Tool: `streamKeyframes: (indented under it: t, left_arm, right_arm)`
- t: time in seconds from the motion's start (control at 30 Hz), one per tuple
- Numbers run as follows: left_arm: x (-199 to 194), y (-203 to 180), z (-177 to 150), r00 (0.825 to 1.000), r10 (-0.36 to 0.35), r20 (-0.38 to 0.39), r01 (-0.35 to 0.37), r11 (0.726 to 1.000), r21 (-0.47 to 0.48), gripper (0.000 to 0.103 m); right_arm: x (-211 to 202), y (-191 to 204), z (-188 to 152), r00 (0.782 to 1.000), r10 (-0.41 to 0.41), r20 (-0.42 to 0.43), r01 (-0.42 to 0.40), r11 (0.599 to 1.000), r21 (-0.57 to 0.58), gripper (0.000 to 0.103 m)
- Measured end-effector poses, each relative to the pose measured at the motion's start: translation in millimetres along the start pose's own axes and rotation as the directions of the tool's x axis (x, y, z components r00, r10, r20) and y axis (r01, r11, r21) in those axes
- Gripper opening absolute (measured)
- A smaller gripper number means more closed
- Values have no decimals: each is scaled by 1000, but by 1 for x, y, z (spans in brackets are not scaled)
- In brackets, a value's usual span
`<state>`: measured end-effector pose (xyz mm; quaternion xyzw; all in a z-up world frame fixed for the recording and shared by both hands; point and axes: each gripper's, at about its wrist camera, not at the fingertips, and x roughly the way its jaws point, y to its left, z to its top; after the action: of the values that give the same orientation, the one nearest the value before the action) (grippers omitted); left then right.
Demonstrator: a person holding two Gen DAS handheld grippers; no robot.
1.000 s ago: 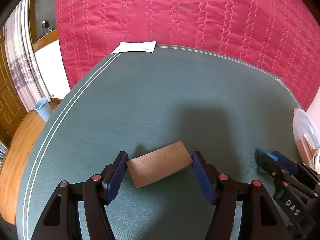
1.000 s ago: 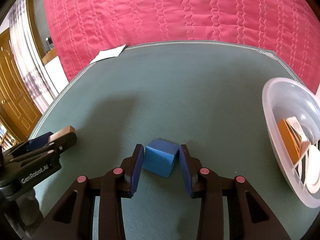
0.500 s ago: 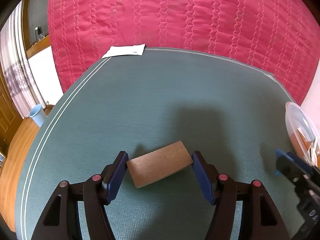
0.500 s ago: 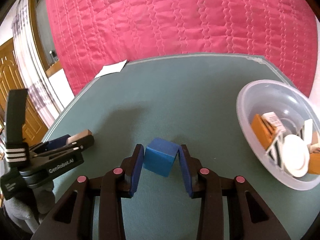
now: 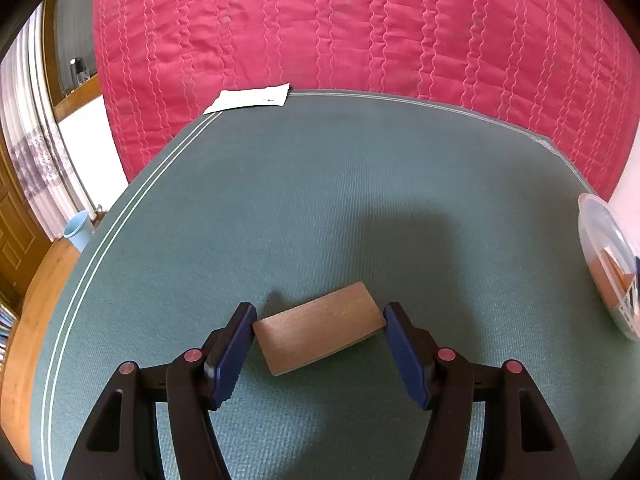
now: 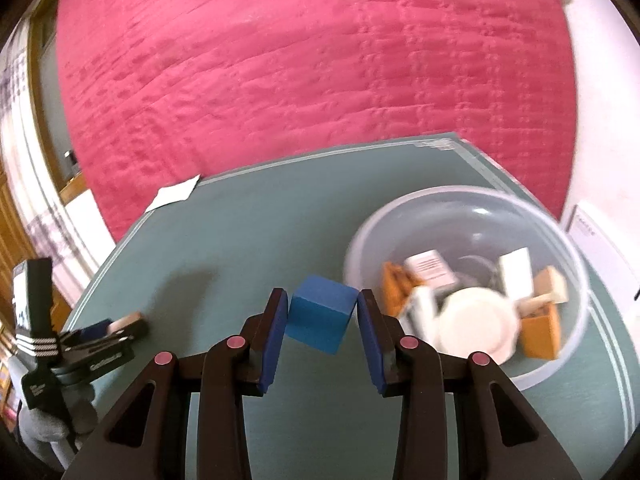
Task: Organize rigid objects
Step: 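Carry the blue block into the bowl and open the right gripper, then carry the wooden block into the bowl and open the left gripper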
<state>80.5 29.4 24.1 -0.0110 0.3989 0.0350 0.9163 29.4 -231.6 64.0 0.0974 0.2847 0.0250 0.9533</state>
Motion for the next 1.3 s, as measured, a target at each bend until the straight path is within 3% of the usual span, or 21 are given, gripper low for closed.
streamKeyframes:
  t: [0.5, 0.93, 1.1, 1.3]
  left_arm:
    - [2, -3, -1, 1000, 17, 2, -17, 1000, 9, 68]
    - [2, -6, -2, 999, 31, 12, -31, 999, 25, 68]
    - [2, -11, -1, 997, -62, -47, 63, 998, 15, 68]
    - [-13, -41, 1, 993, -113, -41, 116, 991, 70, 68]
  right_arm:
    - [14, -61, 31, 988, -149, 41, 146, 986, 77, 38]
    - [-5, -100, 15, 975, -208, 72, 194, 967, 162, 43]
    - [-23, -114, 9, 958, -267, 100, 248, 953, 171, 44]
    - [-43, -130, -3, 935, -333, 124, 315, 937, 149, 51]
